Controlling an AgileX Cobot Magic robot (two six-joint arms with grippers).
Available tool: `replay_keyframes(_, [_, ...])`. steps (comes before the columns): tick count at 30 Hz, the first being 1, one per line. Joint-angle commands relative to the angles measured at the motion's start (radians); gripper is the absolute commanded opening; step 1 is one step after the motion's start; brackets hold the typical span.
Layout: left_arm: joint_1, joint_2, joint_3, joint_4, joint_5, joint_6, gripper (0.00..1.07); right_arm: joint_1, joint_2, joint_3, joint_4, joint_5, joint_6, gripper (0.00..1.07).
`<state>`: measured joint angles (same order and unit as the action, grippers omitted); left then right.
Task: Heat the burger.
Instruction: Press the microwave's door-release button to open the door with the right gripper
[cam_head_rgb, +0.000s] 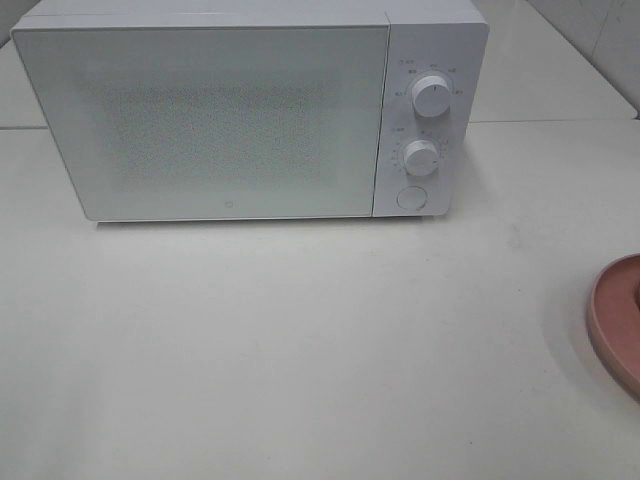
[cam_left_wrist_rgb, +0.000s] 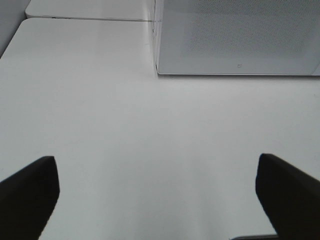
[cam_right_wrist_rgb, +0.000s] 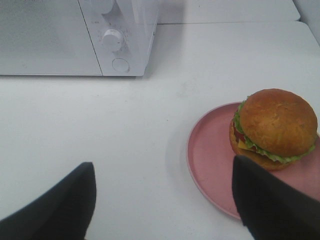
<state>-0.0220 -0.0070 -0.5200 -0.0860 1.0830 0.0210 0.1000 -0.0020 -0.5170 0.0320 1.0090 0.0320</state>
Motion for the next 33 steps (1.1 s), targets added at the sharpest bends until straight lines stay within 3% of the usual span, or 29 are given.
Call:
replay_keyframes(1, [-0.001, -0.02, 0.002, -0.008, -0.013, -0.002, 1.0, -0.006, 0.049, -0.028, 0.017, -0.04, 0.007, 0.75])
replay_keyframes(33, [-0.001, -0.02, 0.002, -0.008, -0.013, -0.002, 1.0, -0.006, 0.567, -0.017, 0.021, -0.507, 0.007, 0.75])
